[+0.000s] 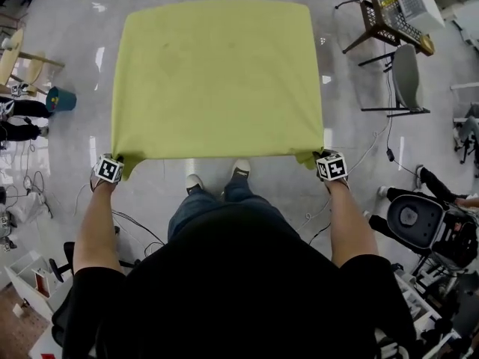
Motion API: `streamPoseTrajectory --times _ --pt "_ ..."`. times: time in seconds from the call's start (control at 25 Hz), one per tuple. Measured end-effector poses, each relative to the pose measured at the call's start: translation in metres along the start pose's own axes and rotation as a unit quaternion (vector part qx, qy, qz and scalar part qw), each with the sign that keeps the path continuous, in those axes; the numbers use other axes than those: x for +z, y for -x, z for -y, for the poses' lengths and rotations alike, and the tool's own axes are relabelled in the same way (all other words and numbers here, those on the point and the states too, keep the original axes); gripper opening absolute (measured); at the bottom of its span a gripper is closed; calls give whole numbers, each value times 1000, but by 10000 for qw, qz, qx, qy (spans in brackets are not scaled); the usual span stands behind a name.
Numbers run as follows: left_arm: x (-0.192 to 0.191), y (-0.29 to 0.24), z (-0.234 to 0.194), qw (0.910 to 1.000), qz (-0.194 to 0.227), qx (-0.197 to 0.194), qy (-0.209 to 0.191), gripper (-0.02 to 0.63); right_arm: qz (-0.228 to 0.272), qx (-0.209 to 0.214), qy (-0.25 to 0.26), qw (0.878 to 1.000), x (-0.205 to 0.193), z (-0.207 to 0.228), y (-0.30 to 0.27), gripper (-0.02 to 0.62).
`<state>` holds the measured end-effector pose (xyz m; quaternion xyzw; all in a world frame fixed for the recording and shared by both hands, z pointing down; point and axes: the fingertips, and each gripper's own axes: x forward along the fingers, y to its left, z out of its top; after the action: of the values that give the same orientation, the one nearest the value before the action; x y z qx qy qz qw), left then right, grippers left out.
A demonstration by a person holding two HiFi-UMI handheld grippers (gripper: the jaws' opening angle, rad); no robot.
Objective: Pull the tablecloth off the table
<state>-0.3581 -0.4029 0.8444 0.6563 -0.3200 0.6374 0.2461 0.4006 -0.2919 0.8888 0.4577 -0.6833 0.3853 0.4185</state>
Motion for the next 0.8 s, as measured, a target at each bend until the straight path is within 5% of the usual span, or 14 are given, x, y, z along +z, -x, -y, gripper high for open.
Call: streamPoseTrajectory --times 0.52,0.8 --pt "-16 24 20 9979 500 -59 -410 25 124 -461 115 9988 -26 -10 56 28" --pt "-73 45 18 9958 826 -105 -373 25 302 -741 68 9968 -55 -67 95 26"
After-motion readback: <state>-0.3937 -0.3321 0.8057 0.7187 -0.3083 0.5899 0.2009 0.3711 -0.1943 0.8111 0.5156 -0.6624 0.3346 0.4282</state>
